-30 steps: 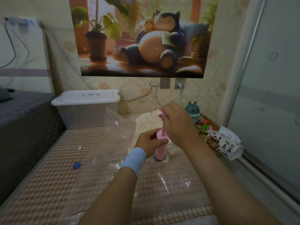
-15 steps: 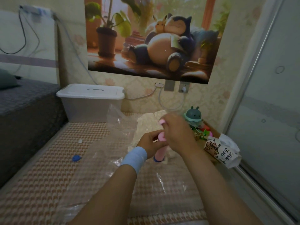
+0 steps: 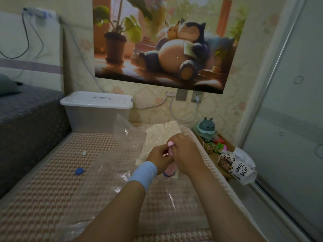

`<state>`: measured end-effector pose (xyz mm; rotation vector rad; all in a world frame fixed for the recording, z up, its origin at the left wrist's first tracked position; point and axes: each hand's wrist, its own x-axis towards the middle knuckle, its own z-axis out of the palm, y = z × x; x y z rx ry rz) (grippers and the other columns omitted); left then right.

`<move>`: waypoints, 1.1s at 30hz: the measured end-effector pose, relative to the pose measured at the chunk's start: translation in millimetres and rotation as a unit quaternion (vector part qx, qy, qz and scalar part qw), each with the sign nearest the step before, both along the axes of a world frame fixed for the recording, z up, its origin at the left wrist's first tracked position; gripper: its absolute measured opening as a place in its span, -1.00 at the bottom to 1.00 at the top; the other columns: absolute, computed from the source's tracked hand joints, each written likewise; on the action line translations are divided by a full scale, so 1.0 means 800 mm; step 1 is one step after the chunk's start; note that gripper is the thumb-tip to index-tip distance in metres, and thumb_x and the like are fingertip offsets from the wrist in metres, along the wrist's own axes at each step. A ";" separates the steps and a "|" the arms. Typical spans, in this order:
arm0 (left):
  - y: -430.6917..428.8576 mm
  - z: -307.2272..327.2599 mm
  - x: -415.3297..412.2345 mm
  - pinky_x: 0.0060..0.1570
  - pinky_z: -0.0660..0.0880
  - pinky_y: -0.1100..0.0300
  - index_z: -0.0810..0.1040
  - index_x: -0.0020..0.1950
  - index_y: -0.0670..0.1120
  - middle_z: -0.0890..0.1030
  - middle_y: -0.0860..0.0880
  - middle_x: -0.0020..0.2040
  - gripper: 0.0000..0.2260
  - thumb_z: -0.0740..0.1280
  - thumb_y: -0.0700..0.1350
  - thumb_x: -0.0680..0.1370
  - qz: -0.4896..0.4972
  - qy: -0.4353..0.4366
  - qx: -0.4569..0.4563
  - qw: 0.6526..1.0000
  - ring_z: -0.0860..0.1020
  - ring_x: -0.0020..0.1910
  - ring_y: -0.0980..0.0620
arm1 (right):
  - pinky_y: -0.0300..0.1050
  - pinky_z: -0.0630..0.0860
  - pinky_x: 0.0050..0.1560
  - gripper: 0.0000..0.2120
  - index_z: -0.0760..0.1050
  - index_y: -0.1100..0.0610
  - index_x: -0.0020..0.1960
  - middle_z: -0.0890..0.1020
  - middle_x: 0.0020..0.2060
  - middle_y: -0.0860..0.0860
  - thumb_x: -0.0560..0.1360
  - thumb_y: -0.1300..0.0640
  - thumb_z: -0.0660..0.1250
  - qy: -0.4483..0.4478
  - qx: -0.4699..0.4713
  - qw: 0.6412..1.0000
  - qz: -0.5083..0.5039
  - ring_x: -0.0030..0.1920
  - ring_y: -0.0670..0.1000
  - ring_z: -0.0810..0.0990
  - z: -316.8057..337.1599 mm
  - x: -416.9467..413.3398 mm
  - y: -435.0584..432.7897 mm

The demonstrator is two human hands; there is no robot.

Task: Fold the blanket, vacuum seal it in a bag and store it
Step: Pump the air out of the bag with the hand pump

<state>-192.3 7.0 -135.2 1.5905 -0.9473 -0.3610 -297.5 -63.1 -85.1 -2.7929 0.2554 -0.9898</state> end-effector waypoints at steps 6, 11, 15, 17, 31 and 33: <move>-0.004 0.001 0.001 0.22 0.50 0.07 0.56 0.30 0.00 0.61 0.07 0.19 -0.52 0.52 -0.09 0.39 -0.019 0.014 -0.010 1.000 0.56 0.18 0.09 | 0.01 0.40 -0.11 -0.85 0.56 0.21 -0.08 0.57 -0.15 0.10 0.51 0.29 0.21 -0.214 -0.063 0.975 -0.006 -0.13 0.12 0.50 0.102 -0.024 0.026; -0.001 0.000 -0.002 0.15 0.53 0.11 0.57 0.27 -0.01 0.64 0.05 0.14 -0.45 0.51 0.05 0.30 -0.020 0.002 0.004 1.000 0.58 0.13 0.08 | -0.02 0.42 -0.15 -0.77 0.57 0.16 -0.06 0.53 -0.13 0.04 0.54 0.15 0.14 -0.184 -0.040 0.982 -0.013 -0.13 0.05 0.48 0.057 -0.016 0.020; 0.004 0.003 -0.008 0.08 0.56 0.02 0.63 0.02 -0.08 0.68 -0.05 -0.03 -0.77 0.43 -0.11 0.37 0.003 0.000 0.007 1.000 0.61 0.04 -0.04 | 0.10 0.47 -0.15 -0.60 0.59 0.07 -0.07 0.52 -0.09 0.02 0.40 -0.03 0.01 0.021 0.012 0.998 -0.057 -0.10 0.13 0.52 -0.001 -0.008 0.003; 0.005 0.005 -0.010 0.07 0.54 0.04 0.62 0.00 -0.05 0.67 -0.06 -0.04 -0.84 0.42 -0.20 0.43 0.000 0.000 -0.006 1.000 0.60 0.01 -0.04 | 0.10 0.49 -0.15 -0.54 0.61 0.09 -0.03 0.55 -0.06 0.04 0.38 -0.03 -0.01 0.042 -0.003 0.998 -0.055 -0.09 0.16 0.52 0.004 -0.008 0.003; 0.004 0.002 -0.009 0.15 0.53 0.06 0.61 0.13 -0.01 0.66 0.03 0.06 -0.73 0.46 -0.12 0.43 -0.007 0.007 0.007 1.000 0.59 0.10 0.06 | 0.07 0.48 0.03 -0.58 0.61 0.07 0.21 0.52 0.10 0.06 0.46 0.11 0.12 0.002 0.013 0.999 -0.042 0.09 0.12 0.48 0.010 -0.013 0.006; 0.004 0.001 -0.010 0.14 0.53 0.00 0.61 0.12 -0.04 0.66 0.02 0.03 -0.76 0.39 -0.07 0.47 0.006 -0.009 0.019 1.000 0.59 0.08 0.03 | 0.13 0.48 0.06 -0.53 0.58 0.06 0.25 0.51 0.14 0.05 0.45 0.05 0.08 0.087 0.038 0.994 -0.054 0.11 0.15 0.48 -0.009 -0.013 0.000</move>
